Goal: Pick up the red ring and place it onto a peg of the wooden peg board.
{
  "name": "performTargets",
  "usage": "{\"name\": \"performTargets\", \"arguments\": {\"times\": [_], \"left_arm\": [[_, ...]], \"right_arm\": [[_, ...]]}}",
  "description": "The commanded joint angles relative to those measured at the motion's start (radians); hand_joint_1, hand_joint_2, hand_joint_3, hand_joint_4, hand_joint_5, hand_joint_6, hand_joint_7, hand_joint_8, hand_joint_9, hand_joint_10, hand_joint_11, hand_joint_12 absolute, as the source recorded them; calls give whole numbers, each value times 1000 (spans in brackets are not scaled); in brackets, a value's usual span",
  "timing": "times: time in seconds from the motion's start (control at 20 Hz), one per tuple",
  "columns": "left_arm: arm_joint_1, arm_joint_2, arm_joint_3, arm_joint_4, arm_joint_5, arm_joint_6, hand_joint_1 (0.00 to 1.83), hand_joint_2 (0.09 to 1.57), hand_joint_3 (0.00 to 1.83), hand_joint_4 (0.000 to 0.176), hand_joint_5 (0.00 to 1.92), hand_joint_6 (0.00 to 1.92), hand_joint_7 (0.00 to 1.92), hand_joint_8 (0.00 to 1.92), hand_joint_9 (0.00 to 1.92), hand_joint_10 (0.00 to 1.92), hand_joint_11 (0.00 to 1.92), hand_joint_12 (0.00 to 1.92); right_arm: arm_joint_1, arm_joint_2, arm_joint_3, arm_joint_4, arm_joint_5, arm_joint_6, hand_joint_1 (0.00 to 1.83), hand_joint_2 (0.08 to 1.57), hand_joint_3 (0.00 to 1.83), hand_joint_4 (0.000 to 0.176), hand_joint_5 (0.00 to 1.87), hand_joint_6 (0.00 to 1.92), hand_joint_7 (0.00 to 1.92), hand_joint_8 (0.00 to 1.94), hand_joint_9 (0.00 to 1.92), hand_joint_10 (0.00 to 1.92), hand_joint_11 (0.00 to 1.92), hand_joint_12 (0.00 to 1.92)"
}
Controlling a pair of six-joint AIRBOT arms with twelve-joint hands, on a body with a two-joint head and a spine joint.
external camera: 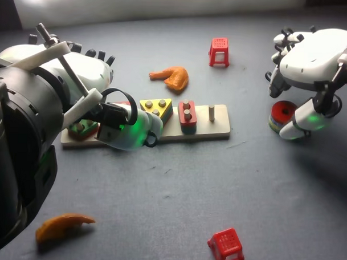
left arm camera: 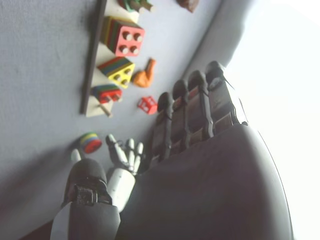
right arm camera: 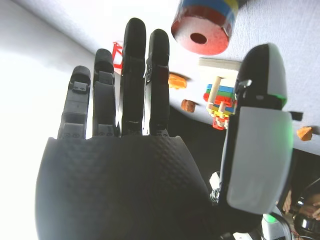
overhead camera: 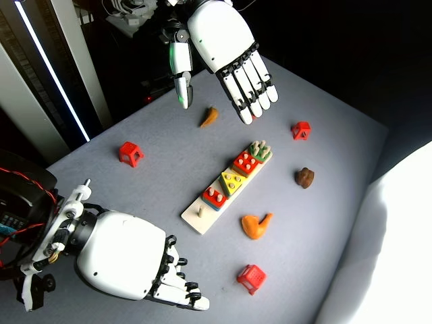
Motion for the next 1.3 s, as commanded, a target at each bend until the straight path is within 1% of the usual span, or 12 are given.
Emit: {"name": "performTargets", "arguments": {"times": [0.0,0.2,0.55,0.65,0.8,0.9,1.0,1.05,1.1,1.15,1.2,1.25], "left_arm": [[-7,2,-6,97,9,6,0,1181,4,0,121,3,106,2,60,3,11,27],[-7,2,-7,97,9,6,0,1190,1,0,134,1,117,5,69,4,12,55],[0,2,-14,102,0,8,0,1198,4,0,145,8,121,7,69,7,26,19],[0,2,-14,102,0,8,0,1193,1,0,145,6,122,6,72,7,36,24],[0,3,-14,102,0,8,0,1197,3,0,140,5,113,3,62,2,16,18],[-1,3,-14,103,0,8,0,1197,1,0,134,2,122,6,78,8,34,29],[-1,3,-15,103,-1,8,0,1201,3,0,126,0,116,3,71,4,27,27],[-1,3,-15,104,-2,8,0,1210,7,0,133,4,114,1,66,1,22,25],[-2,3,-15,106,-2,8,0,1206,4,0,133,4,116,2,68,2,21,26],[-2,3,-14,107,-2,8,0,1205,4,0,138,5,114,1,70,3,20,26],[-2,3,-14,107,-2,8,0,1204,3,0,145,8,114,1,69,2,19,27],[-2,3,-14,107,-2,8,0,1210,5,0,166,15,143,12,84,7,21,29]], "right_arm": [[6,-2,13,-19,47,-1,710,862,0,0,760,61,829,43,314,25,0,0],[-6,-23,37,-19,47,0,723,879,5,0,779,65,851,45,287,11,0,0],[1,-39,51,-19,47,4,814,886,5,0,817,72,895,52,413,60,0,0],[4,-39,51,-19,47,4,860,888,6,0,827,72,905,50,517,102,0,0],[6,-38,50,-19,47,4,1009,926,18,0,858,75,948,56,776,217,33,17],[7,-38,50,-19,47,4,1140,924,0,0,932,9,1037,11,847,327,0,564],[10,-37,50,-19,47,4,1158,926,0,0,949,15,1059,19,866,343,0,572],[15,-35,48,-19,47,5,1223,885,0,0,1051,53,1139,44,929,371,0,755],[20,-31,45,-19,47,5,1260,1005,2,0,1020,697,1273,400,966,477,0,898],[28,-25,37,-19,47,5,1264,1042,2,0,996,849,1249,590,974,550,0,1020],[33,-21,30,-19,47,6,1267,1044,0,0,1021,829,1241,651,979,625,0,1073],[43,-12,18,-19,47,8,1368,1052,4,0,1036,730,1243,697,931,1025,0,791]]}}
